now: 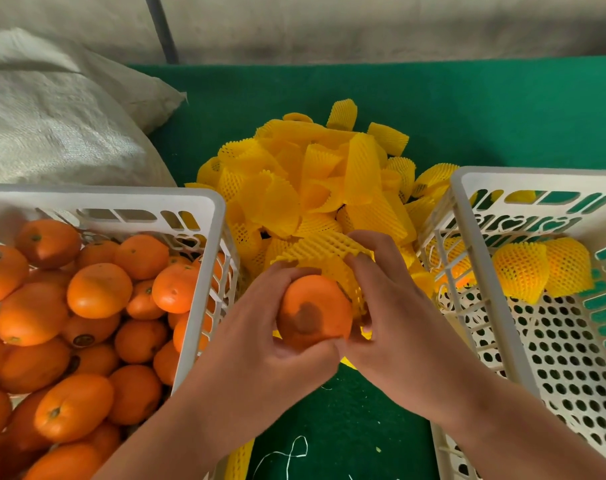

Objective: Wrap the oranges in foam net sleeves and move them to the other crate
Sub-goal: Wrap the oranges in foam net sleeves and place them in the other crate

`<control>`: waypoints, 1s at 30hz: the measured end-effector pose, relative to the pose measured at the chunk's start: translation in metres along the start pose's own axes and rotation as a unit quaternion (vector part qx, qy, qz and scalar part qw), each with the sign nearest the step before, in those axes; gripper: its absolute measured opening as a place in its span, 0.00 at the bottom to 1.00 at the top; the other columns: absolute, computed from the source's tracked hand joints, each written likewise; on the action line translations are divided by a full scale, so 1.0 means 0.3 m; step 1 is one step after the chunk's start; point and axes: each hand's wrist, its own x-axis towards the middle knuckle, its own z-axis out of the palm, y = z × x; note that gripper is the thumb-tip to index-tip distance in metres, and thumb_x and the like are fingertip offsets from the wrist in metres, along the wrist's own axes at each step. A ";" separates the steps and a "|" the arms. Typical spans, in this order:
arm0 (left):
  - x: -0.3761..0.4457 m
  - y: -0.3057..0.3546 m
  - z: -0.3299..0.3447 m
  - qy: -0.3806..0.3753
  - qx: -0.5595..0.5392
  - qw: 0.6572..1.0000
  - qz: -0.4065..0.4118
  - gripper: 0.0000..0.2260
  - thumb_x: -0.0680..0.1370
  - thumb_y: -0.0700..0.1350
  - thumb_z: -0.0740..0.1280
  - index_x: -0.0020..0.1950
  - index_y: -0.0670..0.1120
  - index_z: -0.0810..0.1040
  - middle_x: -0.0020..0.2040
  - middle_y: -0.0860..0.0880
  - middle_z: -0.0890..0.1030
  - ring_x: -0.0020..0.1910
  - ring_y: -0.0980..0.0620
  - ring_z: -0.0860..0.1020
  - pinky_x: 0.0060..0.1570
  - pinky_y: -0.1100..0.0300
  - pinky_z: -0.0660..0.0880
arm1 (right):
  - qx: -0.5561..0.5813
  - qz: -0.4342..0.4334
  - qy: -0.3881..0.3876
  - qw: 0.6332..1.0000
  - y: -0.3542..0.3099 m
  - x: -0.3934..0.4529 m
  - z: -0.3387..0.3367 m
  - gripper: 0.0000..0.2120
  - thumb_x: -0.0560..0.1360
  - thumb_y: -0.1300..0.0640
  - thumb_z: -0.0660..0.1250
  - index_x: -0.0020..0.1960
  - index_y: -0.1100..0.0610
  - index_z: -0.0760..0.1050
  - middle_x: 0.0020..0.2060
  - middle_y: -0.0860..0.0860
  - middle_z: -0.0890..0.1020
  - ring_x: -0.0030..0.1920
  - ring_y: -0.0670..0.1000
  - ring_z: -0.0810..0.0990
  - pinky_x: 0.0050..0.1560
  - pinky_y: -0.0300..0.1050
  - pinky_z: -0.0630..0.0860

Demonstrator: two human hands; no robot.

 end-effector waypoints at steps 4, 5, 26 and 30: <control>0.002 0.004 0.001 0.052 0.082 0.995 -0.010 0.27 0.68 0.72 0.72 0.65 0.70 0.70 0.59 0.67 0.77 0.54 0.62 0.81 0.46 0.65 0.82 | 0.005 -0.019 0.016 1.000 -0.012 -0.001 -0.007 0.30 0.73 0.46 0.75 0.71 0.46 0.65 0.76 0.40 0.59 0.45 0.46 0.79 0.36 0.39 0.81; 0.002 0.004 0.002 0.062 0.092 0.994 -0.013 0.28 0.67 0.74 0.72 0.64 0.71 0.70 0.58 0.68 0.77 0.53 0.63 0.81 0.46 0.66 0.81 | 0.003 -0.021 0.016 1.000 -0.014 -0.002 -0.008 0.30 0.73 0.46 0.75 0.70 0.46 0.65 0.76 0.40 0.59 0.45 0.47 0.79 0.36 0.39 0.80; -0.019 0.016 0.002 0.123 0.119 0.985 -0.002 0.29 0.69 0.68 0.75 0.68 0.65 0.74 0.46 0.62 0.83 0.35 0.58 0.83 0.37 0.58 0.82 | 0.006 -0.030 0.037 0.999 -0.023 -0.003 -0.019 0.29 0.73 0.53 0.77 0.70 0.49 0.69 0.75 0.41 0.61 0.58 0.44 0.73 0.39 0.39 0.79; -0.033 0.026 0.004 0.172 0.181 0.968 0.031 0.30 0.68 0.73 0.72 0.67 0.66 0.71 0.45 0.60 0.79 0.36 0.59 0.78 0.33 0.62 0.76 | 0.026 -0.035 0.040 0.998 -0.031 -0.003 -0.024 0.27 0.74 0.48 0.72 0.71 0.49 0.70 0.76 0.42 0.62 0.61 0.41 0.71 0.42 0.35 0.79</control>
